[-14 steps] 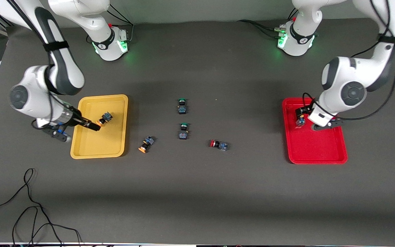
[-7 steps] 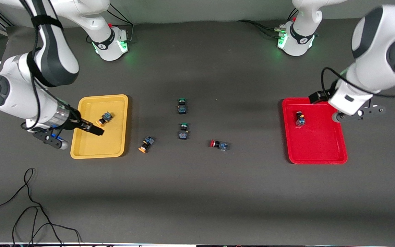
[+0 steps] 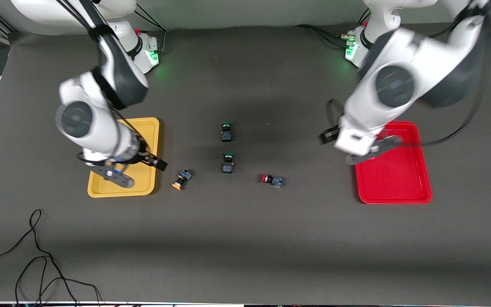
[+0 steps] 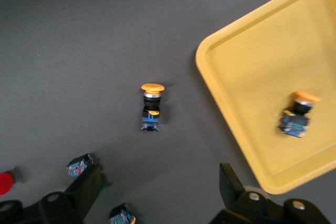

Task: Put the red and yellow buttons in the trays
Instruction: 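Reach the right gripper to another yellow button while the left gripper reaches red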

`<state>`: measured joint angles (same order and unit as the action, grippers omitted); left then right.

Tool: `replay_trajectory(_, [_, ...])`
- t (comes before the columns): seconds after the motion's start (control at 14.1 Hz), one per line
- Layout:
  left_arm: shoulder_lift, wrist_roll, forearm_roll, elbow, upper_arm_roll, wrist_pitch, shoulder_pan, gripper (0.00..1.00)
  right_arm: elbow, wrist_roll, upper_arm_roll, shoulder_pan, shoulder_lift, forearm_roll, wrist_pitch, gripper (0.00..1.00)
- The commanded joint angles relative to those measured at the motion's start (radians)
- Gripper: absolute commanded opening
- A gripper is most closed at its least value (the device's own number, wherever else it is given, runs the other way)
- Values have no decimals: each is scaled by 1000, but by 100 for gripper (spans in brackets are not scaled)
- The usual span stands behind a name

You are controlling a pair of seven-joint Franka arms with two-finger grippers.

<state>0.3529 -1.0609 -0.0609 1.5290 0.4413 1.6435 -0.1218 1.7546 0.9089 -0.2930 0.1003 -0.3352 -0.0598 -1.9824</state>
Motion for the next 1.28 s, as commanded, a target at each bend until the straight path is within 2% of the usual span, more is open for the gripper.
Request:
replay_trajectory(0.0, [184, -232, -3, -147, -7, 50, -94, 100, 11, 79, -11, 24, -99, -37, -108, 100])
replay_trajectory(0.36, [369, -453, -11, -145, -13, 323, -162, 99, 166, 172, -9, 29, -202, -126, -399, 100])
replay_trajectory(0.5, [425, -452, -10, -147, -16, 415, -153, 99, 171, 200, -9, 38, -231, -162, -418, 100])
replay_trajectory(0.57, [452, -452, -11, -147, -22, 453, -154, 99, 180, 218, -9, 38, -240, -181, -426, 97])
replay_trajectory(0.71, [507, -452, -13, -148, -56, 530, -162, 99, 195, 232, -8, 36, -249, -198, -456, 81])
replay_trajectory(0.85, [529, -449, -23, -148, -64, 541, -165, 99, 195, 231, -2, 32, -249, -198, -457, 65])
replay_trajectory(1.07, [540, -450, -43, -148, -64, 542, -171, 98, 192, 229, 3, 24, -232, -198, -450, 48])
replay_trajectory(1.14, [543, -449, -43, -148, -64, 542, -171, 94, 187, 231, 3, 22, -223, -198, -446, 39])
replay_trajectory(1.21, [543, -447, -45, -148, -64, 541, -171, 86, 183, 232, 2, 21, -203, -195, -440, 32])
